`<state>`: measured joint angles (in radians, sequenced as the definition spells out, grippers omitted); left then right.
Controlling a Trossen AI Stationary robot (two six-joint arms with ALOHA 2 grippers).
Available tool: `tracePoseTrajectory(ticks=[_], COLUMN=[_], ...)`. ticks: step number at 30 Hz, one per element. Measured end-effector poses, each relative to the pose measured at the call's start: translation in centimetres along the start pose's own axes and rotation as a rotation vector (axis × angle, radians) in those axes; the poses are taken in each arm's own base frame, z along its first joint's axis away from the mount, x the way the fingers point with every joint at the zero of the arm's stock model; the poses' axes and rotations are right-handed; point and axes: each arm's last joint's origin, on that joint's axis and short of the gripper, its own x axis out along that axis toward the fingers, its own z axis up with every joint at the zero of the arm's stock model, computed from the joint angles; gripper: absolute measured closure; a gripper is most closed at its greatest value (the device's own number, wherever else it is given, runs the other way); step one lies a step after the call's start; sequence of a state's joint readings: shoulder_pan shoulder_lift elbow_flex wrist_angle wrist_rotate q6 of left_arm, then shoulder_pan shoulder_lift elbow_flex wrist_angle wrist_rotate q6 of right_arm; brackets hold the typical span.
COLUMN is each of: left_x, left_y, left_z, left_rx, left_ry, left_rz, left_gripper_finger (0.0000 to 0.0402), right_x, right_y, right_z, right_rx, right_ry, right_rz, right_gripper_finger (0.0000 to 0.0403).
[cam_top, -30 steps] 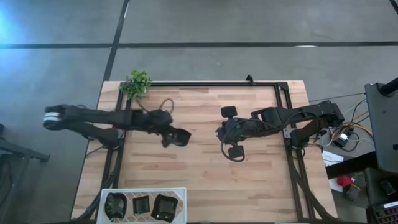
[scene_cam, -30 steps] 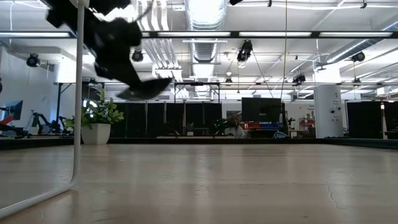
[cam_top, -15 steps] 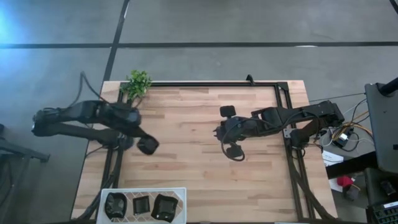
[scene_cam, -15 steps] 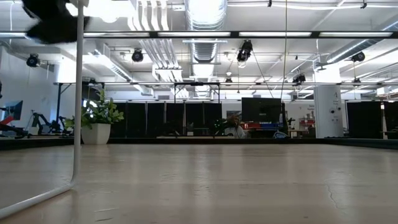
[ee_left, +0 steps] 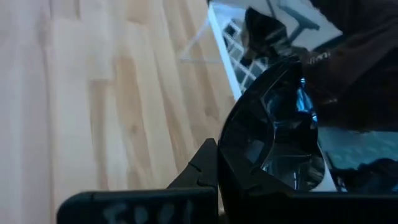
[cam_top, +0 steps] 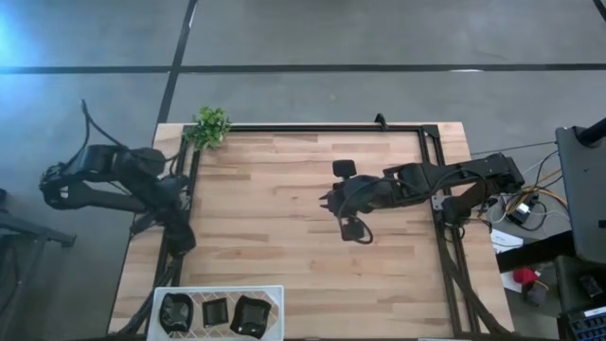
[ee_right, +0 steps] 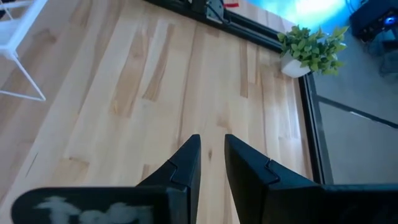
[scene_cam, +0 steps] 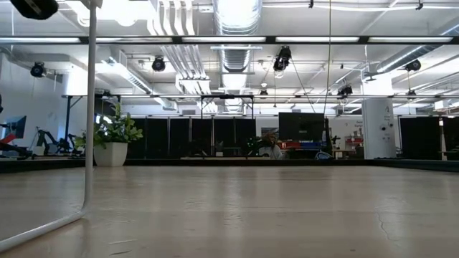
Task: Pick & Place Mini shaped plates
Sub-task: Stack the black leaf shaped plate on top of the other black leaf shaped plates on the shelf
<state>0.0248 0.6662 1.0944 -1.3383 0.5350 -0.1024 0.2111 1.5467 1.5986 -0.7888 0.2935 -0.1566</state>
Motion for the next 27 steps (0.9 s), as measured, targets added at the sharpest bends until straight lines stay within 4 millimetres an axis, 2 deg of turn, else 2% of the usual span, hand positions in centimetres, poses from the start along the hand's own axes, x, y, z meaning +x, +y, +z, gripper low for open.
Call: tracePoseTrajectory(ticks=[11,27], left_x=[0.8,1.5], left_y=[-0.4,-0.2], left_z=[0.1,0.6], left_rx=[0.014,-0.001], left_ry=[0.091,0.134], left_rz=[-0.068,-0.054], left_gripper_finger=[0.0401,0.0402], right_x=[0.0,-0.6], right_y=[0.0,-0.3], right_z=[0.2,0.2], right_rx=[0.006,0.011], right_ry=[-0.019,-0.032], right_rz=[-0.003,-0.004], right_gripper_finger=[0.0335,0.0335])
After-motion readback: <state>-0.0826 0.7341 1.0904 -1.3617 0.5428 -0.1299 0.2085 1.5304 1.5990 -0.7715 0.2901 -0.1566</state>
